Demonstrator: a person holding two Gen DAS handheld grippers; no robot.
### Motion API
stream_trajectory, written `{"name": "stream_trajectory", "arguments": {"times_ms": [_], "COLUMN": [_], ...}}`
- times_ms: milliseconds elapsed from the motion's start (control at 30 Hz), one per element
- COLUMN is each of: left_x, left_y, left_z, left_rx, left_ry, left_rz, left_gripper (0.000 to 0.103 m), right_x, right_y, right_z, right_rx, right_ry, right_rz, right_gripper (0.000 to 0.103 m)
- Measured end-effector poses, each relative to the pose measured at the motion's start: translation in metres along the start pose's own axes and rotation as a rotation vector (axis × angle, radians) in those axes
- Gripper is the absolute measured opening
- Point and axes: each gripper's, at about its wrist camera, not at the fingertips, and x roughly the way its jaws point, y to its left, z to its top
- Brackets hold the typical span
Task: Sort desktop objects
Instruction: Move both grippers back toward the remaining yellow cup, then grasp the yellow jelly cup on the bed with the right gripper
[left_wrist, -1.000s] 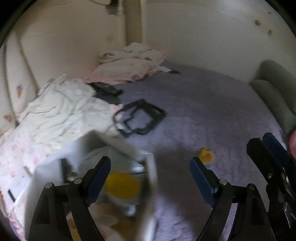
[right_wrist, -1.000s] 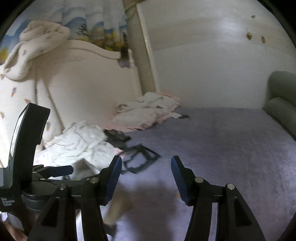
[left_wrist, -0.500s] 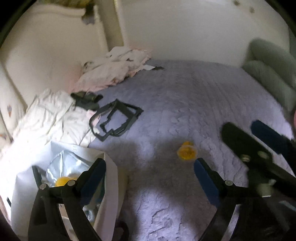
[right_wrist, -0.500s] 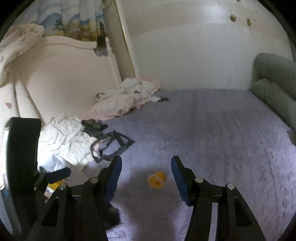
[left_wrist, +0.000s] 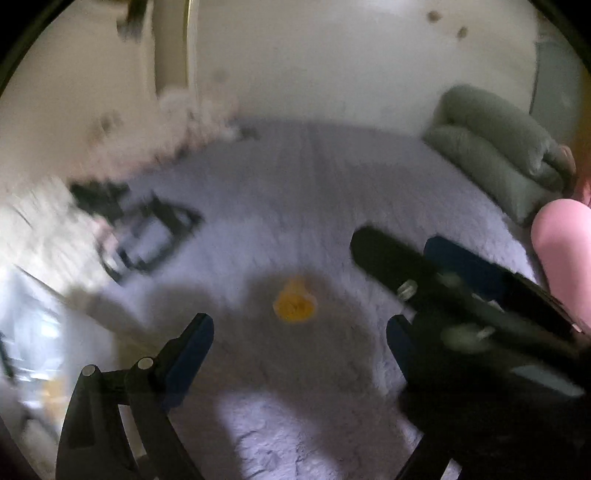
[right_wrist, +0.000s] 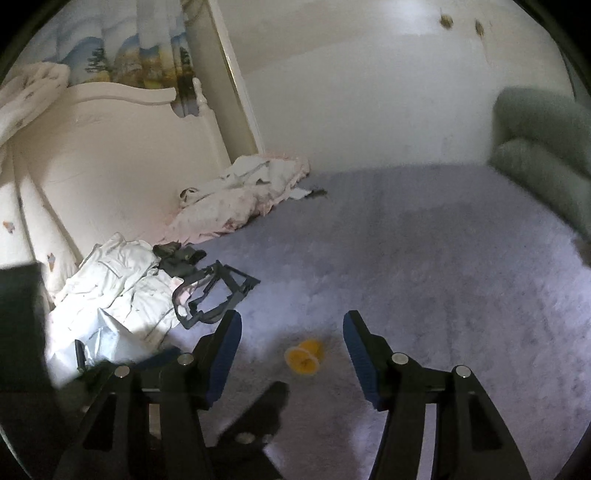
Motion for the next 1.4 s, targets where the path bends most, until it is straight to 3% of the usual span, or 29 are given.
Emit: {"name": "stream_trajectory", "arguments": {"times_ms": [100,167,233,267,400,500,533,600,633,700,833,967,1033,1200,1400], "left_x": [0.046,0.072,0.083,0.084,0.078,0.090,0.091,0.093,0.094,0.093,0.087,0.082,0.067,0.016,-0.047], "left_y": [0.023,0.045,0.061,0.068,0.079,0.070,0.064,0.055,0.051,0.051,0.053,0.059,0.055,0.045,0.035], "left_z": [-0.007,-0.015,-0.019,-0.020,-0.019,-0.026,-0.029,-0.032,-0.034,-0.034,-0.034,-0.022,-0.013,0.004,0.015], "left_rx": [-0.035,-0.068,-0.088,-0.096,-0.116,-0.086,-0.056,-0.031,-0.019,-0.022,-0.045,-0.037,-0.034,-0.040,-0.048], "left_ry": [0.162,0.275,0.319,0.326,0.287,0.264,0.225,0.169,0.148,0.140,0.143,0.130,0.085,-0.027,-0.153], "left_rz": [-0.031,0.006,0.043,0.050,0.017,0.072,0.098,0.125,0.141,0.138,0.118,0.136,0.153,0.112,0.120], "left_gripper": [0.093,0.089,0.067,0.064,0.065,0.069,0.075,0.081,0.083,0.083,0.082,0.082,0.082,0.082,0.082], "right_x": [0.036,0.063,0.083,0.090,0.111,0.126,0.133,0.156,0.156,0.150,0.148,0.131,0.113,0.072,0.002], "right_y": [-0.009,-0.014,-0.018,-0.020,-0.020,-0.011,-0.011,-0.020,-0.026,-0.035,-0.036,-0.034,-0.029,-0.015,0.004], "right_z": [-0.009,-0.019,-0.029,-0.034,-0.050,-0.058,-0.061,-0.063,-0.064,-0.064,-0.066,-0.063,-0.055,-0.028,-0.001], "right_rx": [0.033,0.038,0.068,0.083,0.113,0.090,0.087,0.137,0.171,0.223,0.214,0.189,0.172,0.169,0.149], "right_ry": [0.053,0.092,0.100,0.111,0.116,0.114,0.118,0.216,0.211,0.179,0.171,0.142,0.106,0.020,-0.171], "right_rz": [0.008,-0.025,-0.009,0.012,0.066,0.057,0.027,0.020,0.026,0.063,0.049,0.036,0.046,0.121,0.231], "right_gripper": [0.056,0.056,0.056,0.056,0.056,0.056,0.056,0.050,0.044,0.044,0.044,0.044,0.044,0.044,0.044]}}
